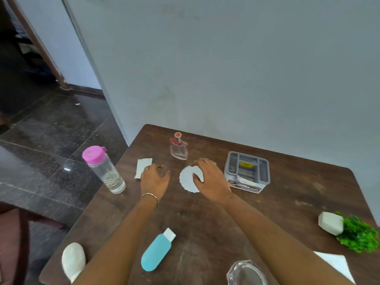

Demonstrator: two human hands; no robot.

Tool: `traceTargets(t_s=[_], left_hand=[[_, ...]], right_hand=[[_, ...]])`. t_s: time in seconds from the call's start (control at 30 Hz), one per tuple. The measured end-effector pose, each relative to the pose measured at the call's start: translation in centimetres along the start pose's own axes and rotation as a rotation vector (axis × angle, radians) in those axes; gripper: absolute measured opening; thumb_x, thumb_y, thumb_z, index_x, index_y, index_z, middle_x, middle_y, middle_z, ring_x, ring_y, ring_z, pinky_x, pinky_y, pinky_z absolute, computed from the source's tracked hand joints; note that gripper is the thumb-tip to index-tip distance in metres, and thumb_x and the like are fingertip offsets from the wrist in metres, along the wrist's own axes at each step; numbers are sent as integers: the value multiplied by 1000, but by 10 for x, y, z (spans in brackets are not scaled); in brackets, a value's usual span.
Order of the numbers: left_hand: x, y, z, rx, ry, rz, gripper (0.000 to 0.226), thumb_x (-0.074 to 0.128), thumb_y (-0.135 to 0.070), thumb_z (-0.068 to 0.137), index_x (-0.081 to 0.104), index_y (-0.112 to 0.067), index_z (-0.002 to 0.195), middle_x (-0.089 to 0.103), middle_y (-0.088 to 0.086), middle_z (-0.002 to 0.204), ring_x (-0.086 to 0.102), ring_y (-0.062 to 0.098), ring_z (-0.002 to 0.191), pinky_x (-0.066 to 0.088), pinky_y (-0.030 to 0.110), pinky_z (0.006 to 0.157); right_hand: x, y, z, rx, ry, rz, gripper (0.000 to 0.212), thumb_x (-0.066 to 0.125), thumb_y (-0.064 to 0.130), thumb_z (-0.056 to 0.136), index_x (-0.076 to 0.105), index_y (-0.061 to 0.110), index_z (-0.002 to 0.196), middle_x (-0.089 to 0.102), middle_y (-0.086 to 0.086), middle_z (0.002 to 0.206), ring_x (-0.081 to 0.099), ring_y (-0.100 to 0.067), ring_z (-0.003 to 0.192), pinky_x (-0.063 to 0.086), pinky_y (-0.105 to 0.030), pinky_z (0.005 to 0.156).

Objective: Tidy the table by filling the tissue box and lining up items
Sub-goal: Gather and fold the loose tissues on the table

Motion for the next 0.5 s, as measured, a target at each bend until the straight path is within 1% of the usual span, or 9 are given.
traceTargets(t_s=[0.07, 0.13, 0.2, 0.3, 0.43, 0.5], left_hand=[[-9, 26, 9, -79, 15, 41, 34, 70, -22, 79, 62, -13, 110, 58, 19, 119, 51, 34, 116, 40, 38, 101], [-13, 45, 18, -95, 68, 110, 39, 68, -15, 79, 60, -8, 117, 56, 22, 122, 50, 36, 117, 39, 37, 102], [-12, 55, 26, -44, 129, 203, 41, 62, -8, 80, 57, -6, 121, 54, 23, 125, 49, 36, 119, 38, 36, 101], [-9, 63, 37, 36, 160, 267, 45, 53, 3, 80, 55, -4, 124, 51, 21, 131, 47, 35, 122, 36, 34, 103], [-1, 62, 47, 120, 185, 337, 51, 51, 8, 80, 51, -5, 129, 43, 18, 141, 40, 31, 132, 34, 33, 107], [2, 64, 51, 123, 175, 360, 49, 51, 7, 80, 51, -5, 128, 43, 18, 140, 40, 31, 131, 36, 36, 106]], right_hand=[[19, 15, 11, 13, 42, 96, 34, 58, 27, 89, 54, 22, 122, 55, 2, 130, 52, -15, 119, 39, -24, 101], [41, 29, 21, 15, 101, 167, 36, 60, 26, 88, 55, 21, 124, 56, 3, 129, 53, -14, 118, 39, -21, 101], [59, 40, 28, 12, 154, 204, 36, 60, 25, 89, 55, 20, 124, 56, 2, 128, 54, -14, 117, 41, -21, 101], [81, 47, 35, 37, 203, 230, 35, 60, 25, 90, 54, 21, 124, 56, 3, 129, 55, -13, 115, 38, -17, 97], [102, 41, 37, 64, 250, 235, 31, 61, 26, 89, 55, 26, 119, 57, 7, 125, 58, -11, 112, 46, -23, 99], [106, 35, 37, 78, 252, 247, 28, 62, 24, 89, 56, 28, 116, 59, 8, 122, 59, -11, 109, 49, -27, 99]])
Point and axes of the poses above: each hand's wrist, its own z-axis towards the middle knuckle, its own x-axis out of the palm, y = z × x, the point moved 10 cm from there along z, towards the middle knuckle
